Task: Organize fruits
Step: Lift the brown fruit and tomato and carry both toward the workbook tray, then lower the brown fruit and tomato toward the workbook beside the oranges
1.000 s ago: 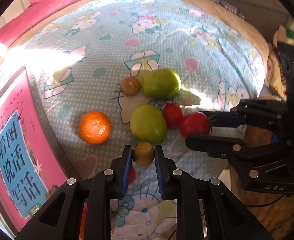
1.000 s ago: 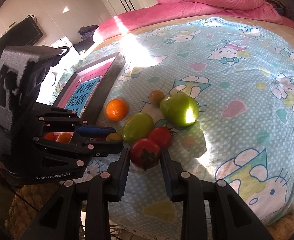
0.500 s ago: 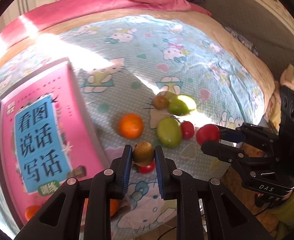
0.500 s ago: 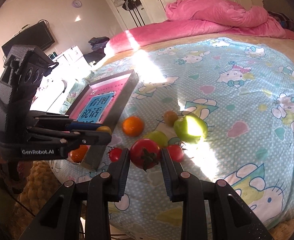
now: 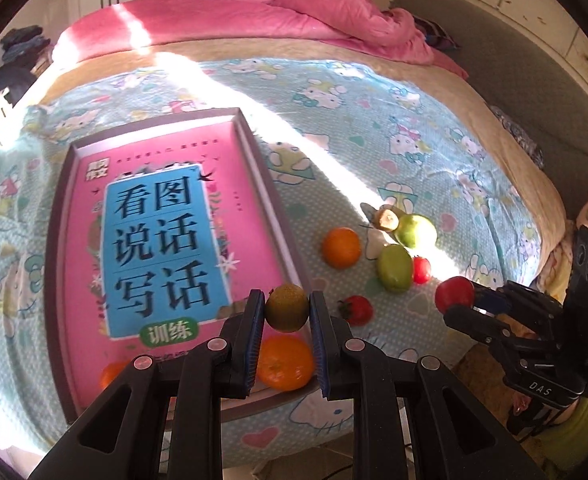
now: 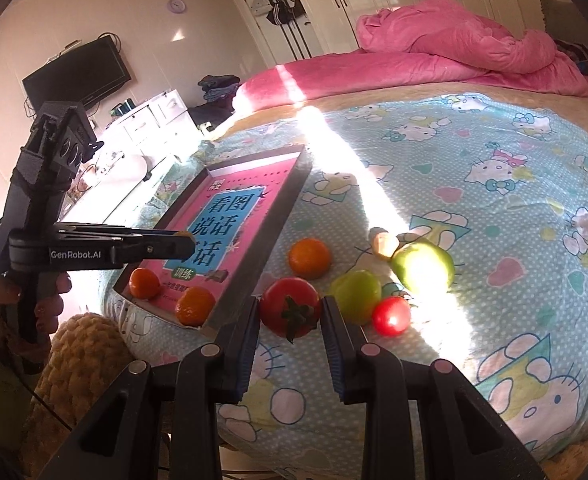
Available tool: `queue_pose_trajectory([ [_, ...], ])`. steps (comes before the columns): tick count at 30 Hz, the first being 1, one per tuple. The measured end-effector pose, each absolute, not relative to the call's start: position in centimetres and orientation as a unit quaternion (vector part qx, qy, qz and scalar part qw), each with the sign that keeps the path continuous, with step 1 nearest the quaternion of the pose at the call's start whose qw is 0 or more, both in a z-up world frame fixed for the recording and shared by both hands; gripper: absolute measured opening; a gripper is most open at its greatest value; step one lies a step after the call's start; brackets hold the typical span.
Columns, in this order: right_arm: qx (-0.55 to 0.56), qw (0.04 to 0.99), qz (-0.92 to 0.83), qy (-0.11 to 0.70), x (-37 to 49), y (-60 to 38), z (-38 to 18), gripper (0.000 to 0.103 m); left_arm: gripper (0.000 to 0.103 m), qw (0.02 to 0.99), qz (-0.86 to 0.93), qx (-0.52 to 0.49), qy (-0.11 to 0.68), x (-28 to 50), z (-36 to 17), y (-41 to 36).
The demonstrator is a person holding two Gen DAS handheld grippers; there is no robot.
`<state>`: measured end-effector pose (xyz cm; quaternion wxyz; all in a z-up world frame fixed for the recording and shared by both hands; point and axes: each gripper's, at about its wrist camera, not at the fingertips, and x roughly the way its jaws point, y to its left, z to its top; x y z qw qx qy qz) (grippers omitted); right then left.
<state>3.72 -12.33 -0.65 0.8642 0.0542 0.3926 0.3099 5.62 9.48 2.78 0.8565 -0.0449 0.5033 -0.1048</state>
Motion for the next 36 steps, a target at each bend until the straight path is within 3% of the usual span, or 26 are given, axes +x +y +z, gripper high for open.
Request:
queue_pose_trajectory([
  [19,0.028,0.858,0.341,0.382,1.9,-8.9,0.6,0.032,0.023,0.87,-0.043,-0.088,0.484,3.0,4.0,16.3],
  [36,0.004,0.848,0.367,0.381,2.4,-4.2,1.1,0.032,0.023,0.863,-0.049,-0.09,0.495,1.5,2.0,16.7],
])
